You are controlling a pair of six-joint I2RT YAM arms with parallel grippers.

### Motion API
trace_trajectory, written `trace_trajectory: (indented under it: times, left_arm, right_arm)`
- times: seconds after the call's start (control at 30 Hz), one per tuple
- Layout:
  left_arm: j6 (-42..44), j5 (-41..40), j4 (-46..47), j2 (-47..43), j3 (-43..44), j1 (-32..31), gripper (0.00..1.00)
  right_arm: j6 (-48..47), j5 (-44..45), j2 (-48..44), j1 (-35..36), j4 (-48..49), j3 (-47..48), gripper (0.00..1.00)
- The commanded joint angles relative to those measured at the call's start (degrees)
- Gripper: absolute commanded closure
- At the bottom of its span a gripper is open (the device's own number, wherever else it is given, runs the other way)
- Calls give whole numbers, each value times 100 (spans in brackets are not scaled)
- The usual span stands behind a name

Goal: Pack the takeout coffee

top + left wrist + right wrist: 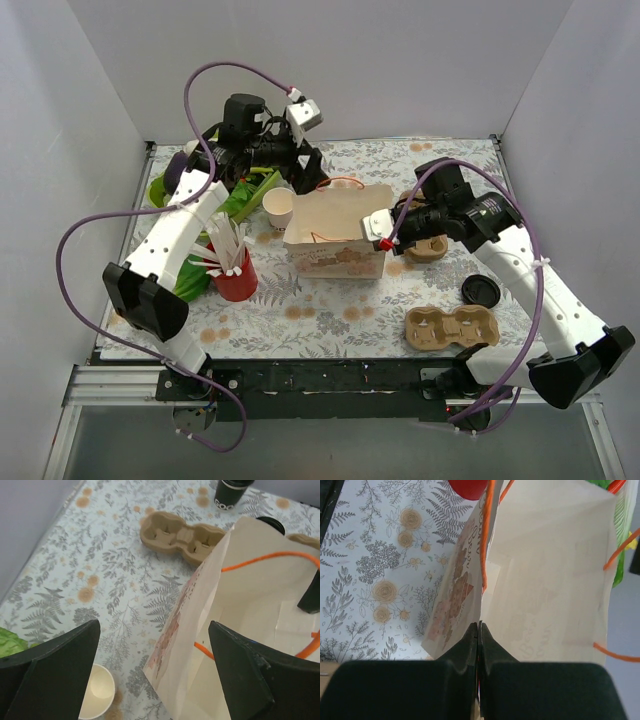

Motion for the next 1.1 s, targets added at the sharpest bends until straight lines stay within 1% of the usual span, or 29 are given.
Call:
trace_trajectory:
  times: [0.0, 0.13, 0.17, 0.2, 0.23, 0.27, 0.3, 0.33, 0.37, 0.4, 0.43, 0.47, 0.5, 0.53, 0.57, 0.6, 0.67, 0.7, 0.8, 0.87, 1.07]
  left_arm:
    - [480, 605, -863, 114, 254, -30, 11]
    - [481, 649, -865, 168, 272, -30, 14]
    - [246, 406, -752, 133, 246, -30, 13]
    - [78, 194, -307, 11, 124, -39, 11]
    - [-45, -69, -59, -86, 53, -30, 10]
    - [-134, -567, 153, -166, -9, -30, 7]
    - [-187, -834, 442, -288, -27, -30, 6]
    - [-170, -1010, 462, -307, 69, -13, 5]
    - [-135, -1186, 410, -281, 200, 22, 4]
    - [-4, -1431, -104, -211, 384, 49, 2]
    - [84, -1512, -527, 77, 1091, 75, 2]
    - [146, -1583, -983, 280, 1429, 145, 3]
    - [347, -1470, -1814, 430, 1772, 180, 4]
    - [471, -1365, -2110, 544, 2010, 198, 4]
    - [611, -1242, -2287, 511, 1943, 198, 5]
    - [717, -936, -2376, 423, 1794, 198, 5]
    - [709, -854, -2228, 186, 1295, 198, 5]
    - [744, -793, -2245, 150, 1213, 190, 7]
    - [929, -380, -2324, 194, 1160, 198, 9]
    - [947, 41, -2228, 203, 1073, 172, 11]
    - [753, 332, -1700, 431, 879, 84, 17]
  right_arm:
    - [-434, -182, -128, 42, 105, -22, 99]
    - [-443, -173, -5, 60, 17, -5, 99]
    - [-443, -156, 4, 60, -1, -31, 99]
    - [-443, -164, 12, 60, -18, -31, 99]
    - [-452, -173, 12, 60, -36, -48, 99]
    - [-443, -182, 12, 51, -71, -83, 99]
    - [-452, -182, 4, 69, -97, -101, 99]
    - [-452, -173, 4, 60, -115, -110, 99]
    - [-452, -164, 4, 69, -115, -127, 99]
    - [-452, -164, 12, 60, -124, -128, 99]
    - [-452, -155, 21, 69, -133, -119, 99]
    - [-452, -155, 30, 69, -141, -110, 99]
    - [-461, -164, 39, 69, -142, -101, 99]
    - [-461, -164, 56, 69, -150, -93, 99]
    - [-478, -173, 65, 69, -142, -92, 99]
    - [-478, -173, 83, 69, -150, -101, 99]
    - [-487, -173, 126, 69, -194, -101, 99]
    - [-574, -173, 161, 69, -255, -101, 99]
    - [-637, -208, 241, 69, -317, -31, 99]
    - [-680, -234, 258, 69, -335, 13, 99]
    - [-768, -234, 338, 69, -335, 127, 99]
